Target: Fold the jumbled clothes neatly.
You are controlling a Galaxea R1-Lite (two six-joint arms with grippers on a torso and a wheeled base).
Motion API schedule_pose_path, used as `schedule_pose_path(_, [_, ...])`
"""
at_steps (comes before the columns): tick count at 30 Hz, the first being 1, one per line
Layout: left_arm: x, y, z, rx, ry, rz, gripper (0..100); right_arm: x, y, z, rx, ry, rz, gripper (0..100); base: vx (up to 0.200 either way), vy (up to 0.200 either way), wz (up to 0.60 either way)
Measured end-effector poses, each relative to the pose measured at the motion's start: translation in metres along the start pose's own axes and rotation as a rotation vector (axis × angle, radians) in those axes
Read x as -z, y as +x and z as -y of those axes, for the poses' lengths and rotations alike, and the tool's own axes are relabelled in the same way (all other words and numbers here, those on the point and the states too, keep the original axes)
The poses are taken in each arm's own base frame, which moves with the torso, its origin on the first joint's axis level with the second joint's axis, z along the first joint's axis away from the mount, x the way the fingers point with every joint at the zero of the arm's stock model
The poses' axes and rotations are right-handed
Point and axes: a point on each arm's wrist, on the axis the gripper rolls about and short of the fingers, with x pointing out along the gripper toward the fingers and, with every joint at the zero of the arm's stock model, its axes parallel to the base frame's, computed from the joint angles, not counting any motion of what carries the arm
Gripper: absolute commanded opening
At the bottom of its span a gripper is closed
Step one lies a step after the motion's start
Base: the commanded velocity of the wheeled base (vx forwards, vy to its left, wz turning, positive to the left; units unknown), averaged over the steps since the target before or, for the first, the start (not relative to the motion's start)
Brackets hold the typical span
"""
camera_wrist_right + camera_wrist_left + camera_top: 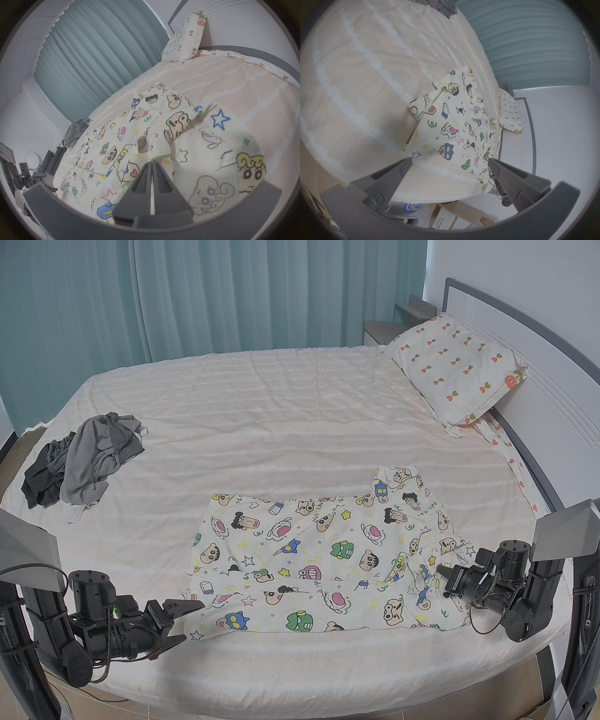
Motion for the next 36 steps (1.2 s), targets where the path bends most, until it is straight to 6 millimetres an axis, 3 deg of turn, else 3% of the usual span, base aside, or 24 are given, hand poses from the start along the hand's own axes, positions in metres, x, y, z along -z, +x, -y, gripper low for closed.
schedule_pose_path(13, [0.000,0.000,0.000,0.000,0.000,0.000,100,-0.030,-0.018,0.021,0.066,0.021,0.107,0,0.000,0.000,0.00])
schedule_pose_path(19, [0.000,0.000,0.000,0.000,0.000,0.000,100,-0.032,-0.021,0.029,0.087,0.035,0.112,0,0.000,0.000,0.00])
schedule_pose_path(24, [0.000,0.000,0.000,0.001,0.000,0.000,100,-0.033,-0.021,0.024,0.073,0.026,0.116,0,0.000,0.000,0.00])
schedule_pose_path(25, [0.000,0.000,0.000,0.001,0.000,0.000,100,-0.034,-0.021,0.022,0.066,0.022,0.117,100,0.000,0.000,0.00])
schedule_pose_path(36, [0.000,0.000,0.000,0.001,0.004,0.000,100,-0.039,-0.001,-0.024,-0.106,-0.081,0.110,100,0.000,0.000,0.00])
